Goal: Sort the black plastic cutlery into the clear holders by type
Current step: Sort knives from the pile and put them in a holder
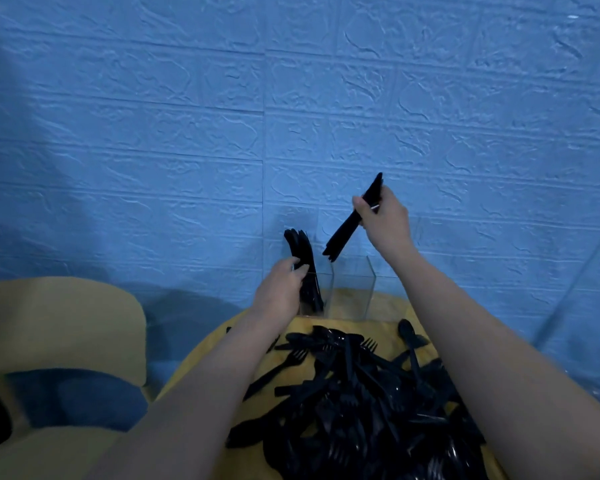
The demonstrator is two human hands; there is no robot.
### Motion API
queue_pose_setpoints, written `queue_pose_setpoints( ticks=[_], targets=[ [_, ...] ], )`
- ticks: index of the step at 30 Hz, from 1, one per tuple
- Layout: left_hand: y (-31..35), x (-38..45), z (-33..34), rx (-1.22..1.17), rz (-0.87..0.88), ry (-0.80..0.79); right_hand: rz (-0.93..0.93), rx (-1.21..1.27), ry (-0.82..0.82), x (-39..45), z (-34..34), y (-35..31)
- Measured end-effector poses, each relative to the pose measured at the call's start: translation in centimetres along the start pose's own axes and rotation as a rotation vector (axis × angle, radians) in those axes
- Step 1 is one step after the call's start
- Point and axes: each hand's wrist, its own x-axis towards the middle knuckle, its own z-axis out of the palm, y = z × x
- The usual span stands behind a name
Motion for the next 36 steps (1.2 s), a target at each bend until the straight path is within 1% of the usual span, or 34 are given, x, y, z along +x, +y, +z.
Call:
queue_pose_setpoints(
  ticks=[3, 6, 9, 14, 16, 18, 21, 25, 29, 34, 36],
  targets=[
    [-0.3, 0.3, 0.9, 0.061, 0.043, -0.016, -0.023, -0.064, -0.111, 0.6, 2.3, 1.0],
    [-0.7, 0.3, 1.2, 0.036, 0.068, 0.01, -0.068, -0.243, -0.245, 0.9, 4.1, 1.9],
    [-1.0, 0.2, 1.0, -0.005, 0.072, 0.014, -0.04, -0.369, -0.364, 1.1, 5.6, 3.2],
    [-0.8, 0.0, 0.7, -0.06, 0.046, -0.005, 0.038, -0.449, -0.531, 0.5, 6.4, 4.6],
    [-0.6, -0.1, 0.2, -0.087, 0.031, -0.051, 0.028, -0.426, -0.534, 0.3, 5.8, 4.2],
    [-0.4, -0.3, -0.4, -0.111, 0.023, -0.091, -0.004, -0.391, -0.484, 0.0, 4.5, 3.4],
    [-0.2, -1.3, -1.1, -0.175, 0.004, -0.073, -0.024, -0.359, -0.439, -1.6, 0.8, 2.4],
    [1.1, -4.0, -0.9, -0.232, 0.022, -0.04, -0.028, -0.448, -0.478, -5.5, -5.1, 2.4],
    [2.8, -7.0, -0.1, -0.2, 0.078, -0.102, 0.044, -0.544, -0.547, -9.6, -9.1, 4.1],
    [2.4, -9.1, 1.0, -0.092, -0.083, -0.222, 0.102, -0.654, -0.657, -13.5, -9.9, 6.0],
    [2.5, -9.1, 1.3, -0.042, -0.091, -0.267, 0.098, -0.679, -0.675, -14.5, -9.1, 6.3]
  ],
)
